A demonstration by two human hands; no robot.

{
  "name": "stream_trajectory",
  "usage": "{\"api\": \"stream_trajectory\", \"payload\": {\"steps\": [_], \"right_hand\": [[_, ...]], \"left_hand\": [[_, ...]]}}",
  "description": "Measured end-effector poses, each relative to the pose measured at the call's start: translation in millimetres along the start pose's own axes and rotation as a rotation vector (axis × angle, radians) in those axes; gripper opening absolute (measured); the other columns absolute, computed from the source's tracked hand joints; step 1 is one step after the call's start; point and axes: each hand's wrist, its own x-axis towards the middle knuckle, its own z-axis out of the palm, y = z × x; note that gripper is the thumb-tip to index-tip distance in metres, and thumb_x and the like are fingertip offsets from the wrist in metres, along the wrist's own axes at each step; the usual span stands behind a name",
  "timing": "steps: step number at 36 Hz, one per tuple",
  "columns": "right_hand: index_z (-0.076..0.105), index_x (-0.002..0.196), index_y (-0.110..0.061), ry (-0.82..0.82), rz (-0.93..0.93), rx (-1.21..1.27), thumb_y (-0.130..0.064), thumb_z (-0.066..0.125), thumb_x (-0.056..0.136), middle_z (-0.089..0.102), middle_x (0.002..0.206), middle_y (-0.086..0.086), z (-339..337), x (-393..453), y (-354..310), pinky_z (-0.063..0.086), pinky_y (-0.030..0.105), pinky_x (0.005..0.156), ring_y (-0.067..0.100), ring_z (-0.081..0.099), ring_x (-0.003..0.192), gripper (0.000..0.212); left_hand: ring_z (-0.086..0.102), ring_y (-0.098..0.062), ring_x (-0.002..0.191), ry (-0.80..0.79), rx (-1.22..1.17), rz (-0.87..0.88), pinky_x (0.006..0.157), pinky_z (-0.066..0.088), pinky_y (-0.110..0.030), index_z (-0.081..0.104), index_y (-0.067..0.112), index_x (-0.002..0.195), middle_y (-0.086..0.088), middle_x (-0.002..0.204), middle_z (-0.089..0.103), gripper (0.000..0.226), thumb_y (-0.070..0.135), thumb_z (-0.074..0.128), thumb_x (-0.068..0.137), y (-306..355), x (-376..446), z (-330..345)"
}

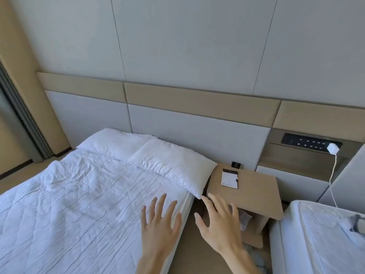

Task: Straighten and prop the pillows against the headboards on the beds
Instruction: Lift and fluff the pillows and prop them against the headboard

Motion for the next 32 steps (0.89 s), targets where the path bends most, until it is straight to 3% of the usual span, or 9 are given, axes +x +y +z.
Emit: {"api": "stream_trajectory", "payload": {"steps": [7,13,18,26,32], "right_hand": [[0.059,0.128,-0.032,-0.162,0.018,0.007,-0.065,0.035,0.085,0.058,0.131,-0.017,8,-13,11,0.042,0.042,0.101,0.008,0.052,0.124,0.059],[0.059,0.119,-0.032,-0.257,0.017,0.043,-0.063,0.040,0.085,0.063,0.116,-0.017,-9,-16,17,0.041,0.033,0.092,0.007,0.055,0.111,0.050],[0.060,0.117,-0.032,-0.310,0.025,0.073,-0.060,0.046,0.086,0.062,0.114,-0.016,-22,-16,30,0.046,0.031,0.091,0.005,0.056,0.107,0.044],[0.060,0.113,-0.036,-0.279,0.013,0.112,-0.059,0.052,0.084,0.059,0.098,-0.017,-47,-23,52,0.049,0.024,0.076,0.004,0.057,0.094,0.038],[0.058,0.116,-0.036,-0.260,-0.013,0.130,-0.060,0.055,0.084,0.059,0.105,-0.020,-61,-20,77,0.047,0.029,0.090,0.002,0.056,0.102,0.040]], "left_hand": [[0.055,-0.013,0.119,-0.115,0.017,0.010,0.099,0.042,-0.040,0.058,0.043,0.113,0.014,0.124,0.059,0.034,0.050,0.052,0.080,-6,-10,5],[0.045,-0.007,0.123,-0.227,-0.054,-0.005,0.101,0.035,-0.031,0.054,0.042,0.116,0.021,0.126,0.051,0.033,0.052,0.043,0.087,-5,-12,2],[0.048,-0.010,0.118,-0.219,-0.081,0.016,0.094,0.039,-0.031,0.058,0.040,0.111,0.019,0.121,0.052,0.027,0.049,0.048,0.088,2,-7,-7],[0.051,-0.010,0.111,-0.174,-0.056,0.086,0.090,0.039,-0.030,0.057,0.038,0.106,0.018,0.117,0.053,0.023,0.048,0.047,0.088,30,-3,-16],[0.050,-0.009,0.111,-0.155,-0.035,0.112,0.092,0.037,-0.029,0.058,0.036,0.106,0.018,0.115,0.052,0.023,0.046,0.048,0.087,57,2,-12]]}}
